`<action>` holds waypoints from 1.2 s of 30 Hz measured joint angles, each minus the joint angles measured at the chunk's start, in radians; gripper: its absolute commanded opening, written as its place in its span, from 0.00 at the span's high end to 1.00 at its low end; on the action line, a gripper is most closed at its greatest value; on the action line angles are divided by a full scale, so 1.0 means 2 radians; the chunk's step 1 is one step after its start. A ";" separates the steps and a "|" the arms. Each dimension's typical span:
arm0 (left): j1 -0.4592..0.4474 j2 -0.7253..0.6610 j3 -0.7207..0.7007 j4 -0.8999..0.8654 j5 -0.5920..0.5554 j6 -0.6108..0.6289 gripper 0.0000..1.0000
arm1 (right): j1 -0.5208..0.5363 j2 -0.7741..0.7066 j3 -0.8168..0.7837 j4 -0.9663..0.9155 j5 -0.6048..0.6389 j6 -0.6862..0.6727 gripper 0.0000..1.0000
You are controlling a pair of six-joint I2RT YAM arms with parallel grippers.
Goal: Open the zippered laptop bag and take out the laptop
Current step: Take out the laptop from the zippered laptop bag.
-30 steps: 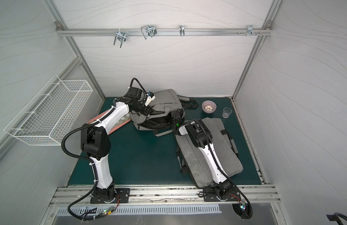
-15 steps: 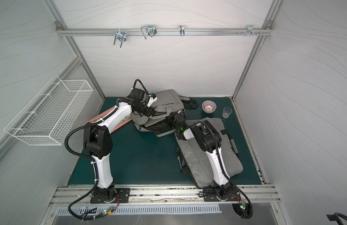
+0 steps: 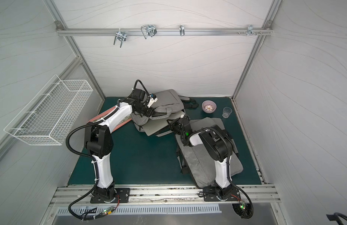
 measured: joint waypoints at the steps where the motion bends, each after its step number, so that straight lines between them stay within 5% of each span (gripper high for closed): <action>1: 0.000 0.002 0.000 0.000 -0.001 0.001 1.00 | -0.001 -0.009 -0.008 -0.002 -0.004 -0.003 1.00; 20: 0.001 0.010 0.000 0.001 -0.026 0.002 0.94 | -0.121 -0.259 -0.142 -0.164 -0.208 -0.120 1.00; 29: 0.002 0.027 0.001 0.001 -0.041 0.005 0.91 | -0.199 -0.363 -0.149 -0.299 -0.327 -0.192 1.00; 36: 0.002 0.032 0.001 -0.007 -0.051 0.037 0.94 | -0.208 -0.403 -0.149 -0.365 -0.392 -0.267 1.00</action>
